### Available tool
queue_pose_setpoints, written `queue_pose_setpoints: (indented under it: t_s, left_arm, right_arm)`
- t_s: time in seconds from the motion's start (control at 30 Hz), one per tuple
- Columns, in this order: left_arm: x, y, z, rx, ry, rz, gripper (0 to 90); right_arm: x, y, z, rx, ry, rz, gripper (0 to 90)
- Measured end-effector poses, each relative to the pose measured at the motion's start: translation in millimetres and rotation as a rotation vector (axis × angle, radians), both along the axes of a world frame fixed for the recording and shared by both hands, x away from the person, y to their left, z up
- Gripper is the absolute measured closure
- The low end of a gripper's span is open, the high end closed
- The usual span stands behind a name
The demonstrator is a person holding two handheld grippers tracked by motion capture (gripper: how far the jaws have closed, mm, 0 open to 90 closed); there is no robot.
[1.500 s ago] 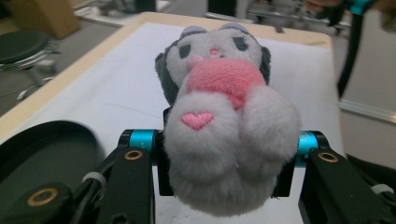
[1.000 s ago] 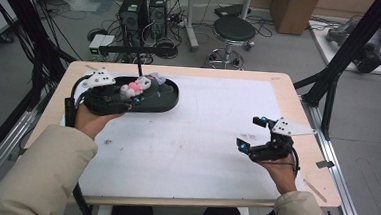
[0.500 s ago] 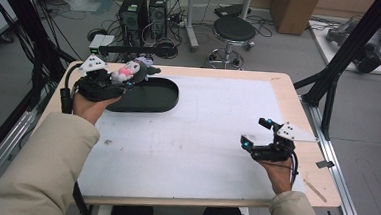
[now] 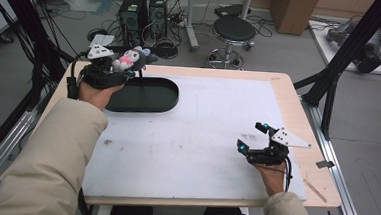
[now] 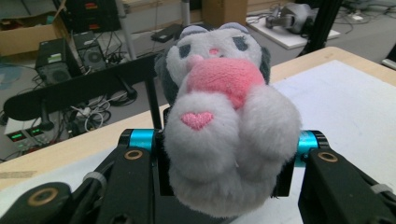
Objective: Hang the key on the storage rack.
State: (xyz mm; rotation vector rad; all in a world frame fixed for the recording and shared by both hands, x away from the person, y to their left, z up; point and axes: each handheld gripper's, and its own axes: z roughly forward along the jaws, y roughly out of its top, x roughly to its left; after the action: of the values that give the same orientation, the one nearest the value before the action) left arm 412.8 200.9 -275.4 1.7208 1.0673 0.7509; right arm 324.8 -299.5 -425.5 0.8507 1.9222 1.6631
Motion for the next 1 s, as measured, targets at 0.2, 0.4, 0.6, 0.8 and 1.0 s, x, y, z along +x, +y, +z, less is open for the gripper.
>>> queue_pose_setpoints:
  t_s: [0.2,0.4,0.6,0.8,1.0]
  left_arm:
    - [8.6,-4.3,3.9,0.021,-0.003,0.012,56.5]
    - [17.6,-8.3,5.6,0.036,-0.002,0.041,56.5]
    - [24.9,-11.0,3.5,0.033,-0.003,0.061,56.6]
    - [30.4,-14.8,-0.4,0.033,-0.004,0.081,56.5]
    - [34.0,-16.6,-2.2,0.009,-0.010,0.091,56.5]
  right_arm:
    - [-2.2,-0.1,-5.6,-0.009,-0.025,-0.012,0.5]
    - [-2.3,-2.2,-9.3,0.005,-0.024,-0.033,0.6]
    - [-5.4,-4.3,-14.0,0.013,-0.027,-0.046,0.6]
    - [-5.2,-4.4,-17.3,0.017,-0.029,-0.059,0.6]
    - [-4.7,-6.4,-21.6,0.018,-0.027,-0.068,0.6]
